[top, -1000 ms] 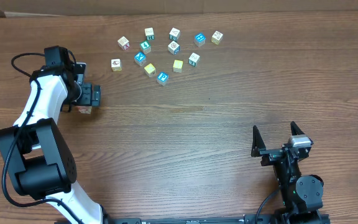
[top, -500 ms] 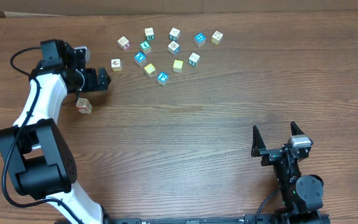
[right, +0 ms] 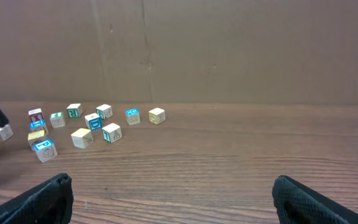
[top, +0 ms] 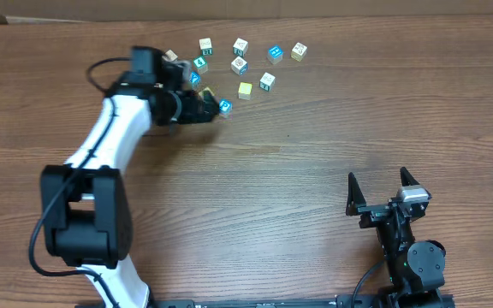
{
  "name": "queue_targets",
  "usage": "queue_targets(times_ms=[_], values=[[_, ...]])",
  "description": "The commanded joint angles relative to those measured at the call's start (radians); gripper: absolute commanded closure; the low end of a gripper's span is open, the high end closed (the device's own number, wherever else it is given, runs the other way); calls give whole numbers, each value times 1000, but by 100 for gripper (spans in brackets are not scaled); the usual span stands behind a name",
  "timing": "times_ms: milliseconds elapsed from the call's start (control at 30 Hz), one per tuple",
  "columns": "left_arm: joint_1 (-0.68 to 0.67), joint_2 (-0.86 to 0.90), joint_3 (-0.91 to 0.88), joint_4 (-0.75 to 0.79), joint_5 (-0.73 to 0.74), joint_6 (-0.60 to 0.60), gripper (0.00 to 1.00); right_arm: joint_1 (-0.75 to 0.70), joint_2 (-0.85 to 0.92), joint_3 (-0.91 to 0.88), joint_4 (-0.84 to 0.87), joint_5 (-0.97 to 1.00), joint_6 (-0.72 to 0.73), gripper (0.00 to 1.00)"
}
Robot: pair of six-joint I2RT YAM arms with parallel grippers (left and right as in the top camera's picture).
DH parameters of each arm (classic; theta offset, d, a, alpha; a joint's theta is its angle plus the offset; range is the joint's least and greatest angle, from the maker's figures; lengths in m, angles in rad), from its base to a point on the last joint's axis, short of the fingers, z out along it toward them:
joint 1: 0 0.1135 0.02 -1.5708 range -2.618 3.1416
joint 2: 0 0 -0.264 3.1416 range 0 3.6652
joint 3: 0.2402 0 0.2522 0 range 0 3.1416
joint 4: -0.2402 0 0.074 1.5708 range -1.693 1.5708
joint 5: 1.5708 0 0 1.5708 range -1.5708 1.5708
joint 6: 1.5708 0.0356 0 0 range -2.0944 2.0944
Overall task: Form a tower
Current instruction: 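Move the left gripper right over the cluster toward the blue P block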
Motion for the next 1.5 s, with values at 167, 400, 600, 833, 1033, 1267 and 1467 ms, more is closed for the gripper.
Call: queue_targets(times_ms=[167, 400, 600, 833, 1033, 1267, 1467], values=[[-168, -1, 20, -71, 20, -24, 0, -3, -1, -10, 4, 0, -1, 0], [-273, -1, 20, -109, -9, -24, 0, -3, -1, -10, 4, 0, -2, 0], [-327, -1, 20, -107, -71, -24, 12, -3, -1, -10, 4, 0, -1, 0], [-362, 0, 19, -106, -114, -24, 96, -3, -1, -10, 4, 0, -1, 0], [-362, 0, 19, -106, -113, -24, 96, -3, -1, -10, 4, 0, -2, 0], [-358, 0, 23, -87, -84, -39, 96, -3, -1, -10, 4, 0, -2, 0], [-322, 0, 225, -201, -110, -86, 96, -3, -1, -10, 4, 0, -2, 0]])
